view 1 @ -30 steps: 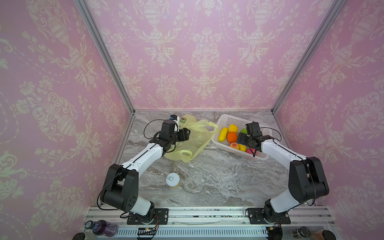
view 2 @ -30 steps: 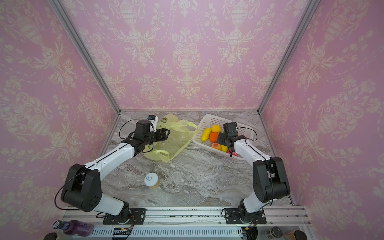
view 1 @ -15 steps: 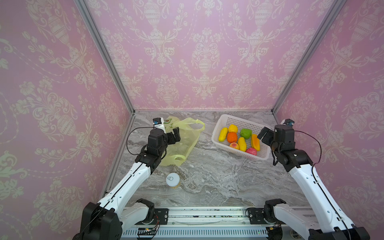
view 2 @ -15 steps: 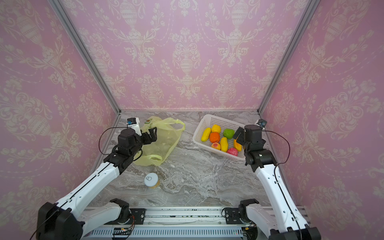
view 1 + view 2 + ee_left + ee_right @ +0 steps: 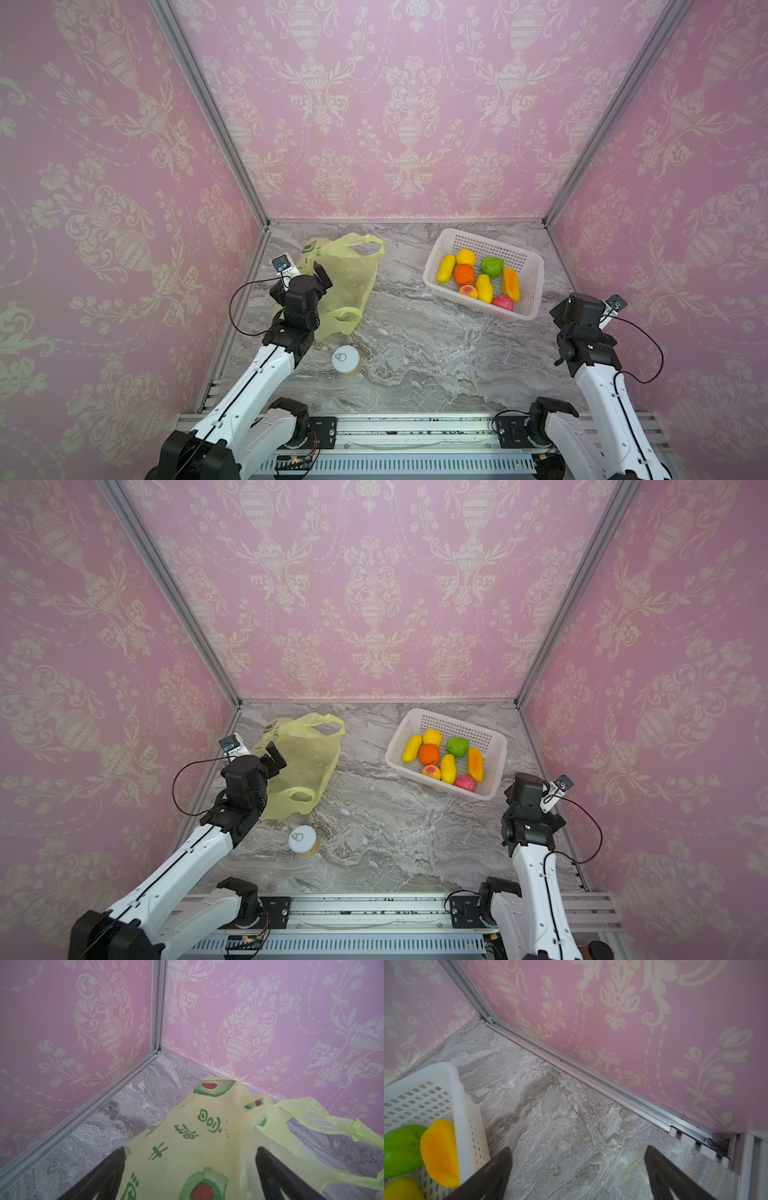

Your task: Untie the knot of the plastic bag and take out the fruit

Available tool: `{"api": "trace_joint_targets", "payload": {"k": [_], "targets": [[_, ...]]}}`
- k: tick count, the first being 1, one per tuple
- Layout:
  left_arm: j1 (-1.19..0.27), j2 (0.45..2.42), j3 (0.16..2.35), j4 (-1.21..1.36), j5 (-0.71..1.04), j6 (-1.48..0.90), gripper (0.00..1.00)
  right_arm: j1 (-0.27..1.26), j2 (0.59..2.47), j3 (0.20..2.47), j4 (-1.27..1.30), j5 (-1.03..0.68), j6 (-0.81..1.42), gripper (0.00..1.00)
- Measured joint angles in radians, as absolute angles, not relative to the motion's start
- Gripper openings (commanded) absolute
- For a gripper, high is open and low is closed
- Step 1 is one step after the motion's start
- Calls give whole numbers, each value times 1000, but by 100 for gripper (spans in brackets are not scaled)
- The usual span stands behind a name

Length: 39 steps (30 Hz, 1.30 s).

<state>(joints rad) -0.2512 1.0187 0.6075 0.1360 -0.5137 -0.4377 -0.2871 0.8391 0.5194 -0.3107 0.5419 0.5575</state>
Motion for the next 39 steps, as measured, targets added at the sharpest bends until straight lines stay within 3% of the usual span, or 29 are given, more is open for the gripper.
{"api": "trace_joint_targets", "payload": {"k": [13,22,30,39], "targets": [[-263,1476,733,249,-192,-477,99,-334,1098,386,69,385,547,100],[-486,1673,1005,301,-123,-436,99,-304,1274,374,282,293,526,100],[-485,1657,1013,298,-192,-374,99,-254,1350,385,441,252,507,100],[-458,1340,926,309,-330,-243,99,-121,1406,454,489,232,368,100]]}}
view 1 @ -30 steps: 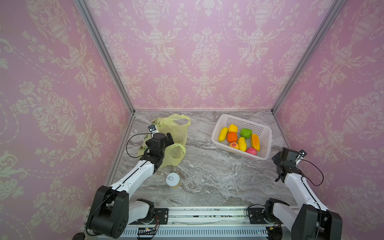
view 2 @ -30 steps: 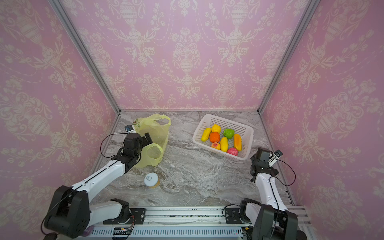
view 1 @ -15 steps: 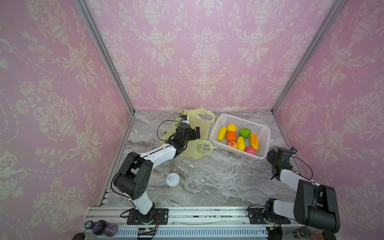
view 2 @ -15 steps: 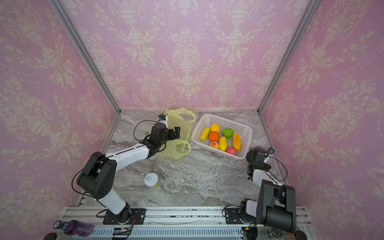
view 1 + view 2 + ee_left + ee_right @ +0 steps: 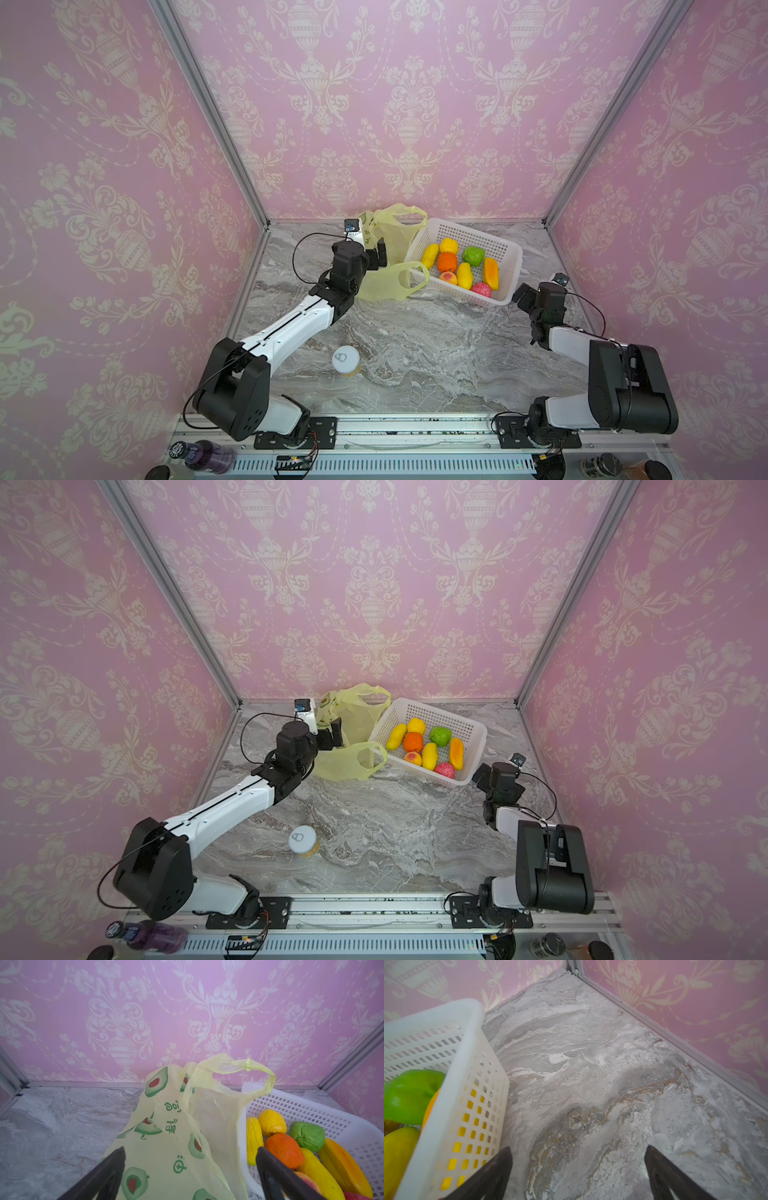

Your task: Untie the knot of the plastic bag and take out the fruit

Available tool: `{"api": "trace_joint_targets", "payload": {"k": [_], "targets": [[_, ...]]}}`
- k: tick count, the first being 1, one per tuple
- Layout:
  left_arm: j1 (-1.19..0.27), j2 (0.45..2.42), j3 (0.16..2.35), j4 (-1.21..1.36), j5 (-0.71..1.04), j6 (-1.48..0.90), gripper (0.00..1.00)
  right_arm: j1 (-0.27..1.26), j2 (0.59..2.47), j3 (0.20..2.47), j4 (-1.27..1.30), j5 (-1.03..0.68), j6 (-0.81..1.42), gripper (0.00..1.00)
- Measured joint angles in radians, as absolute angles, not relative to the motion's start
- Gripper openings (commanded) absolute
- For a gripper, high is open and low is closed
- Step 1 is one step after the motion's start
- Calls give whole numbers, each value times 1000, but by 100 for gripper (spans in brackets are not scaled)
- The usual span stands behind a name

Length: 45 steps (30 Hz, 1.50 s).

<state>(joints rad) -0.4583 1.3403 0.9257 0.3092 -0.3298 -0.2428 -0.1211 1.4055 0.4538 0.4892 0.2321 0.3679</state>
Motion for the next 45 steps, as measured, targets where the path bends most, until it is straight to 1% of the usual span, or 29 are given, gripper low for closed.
{"api": "trace_joint_targets", "payload": {"k": [3,5,8,11,13,17,21,25,28,30,31,35,40,45], "targets": [[-384,1207,798,359,-388,-249,99,-82,1407,454,519,208,309,100],[-303,1146,695,366,-418,-281,99,-66,1415,454,554,188,265,100],[-189,1119,522,399,-477,-293,99,-37,1440,450,615,181,205,100],[-150,1131,367,443,-553,-259,99,10,1479,452,657,169,145,100],[-126,1149,313,464,-577,-244,99,29,1493,450,673,158,121,100],[-101,1234,305,585,-571,-192,99,34,1494,430,743,149,95,100],[-99,1396,302,748,-554,-139,99,33,1524,371,871,130,78,100],[-99,1417,289,846,-532,-93,99,33,1542,337,917,149,78,100],[-86,1486,271,1004,-445,-55,99,33,1541,336,950,156,78,100],[-73,1598,255,1131,-389,-28,99,33,1541,336,962,156,78,100],[-67,1648,253,1151,-362,-20,99,33,1541,336,968,156,78,100],[-40,1651,265,1117,-296,-16,99,33,1541,336,976,156,78,100],[-18,1649,325,1100,-294,-20,99,33,1541,336,983,156,78,100],[-14,1649,327,1090,-294,-21,99,33,1541,336,983,156,78,100]]}}
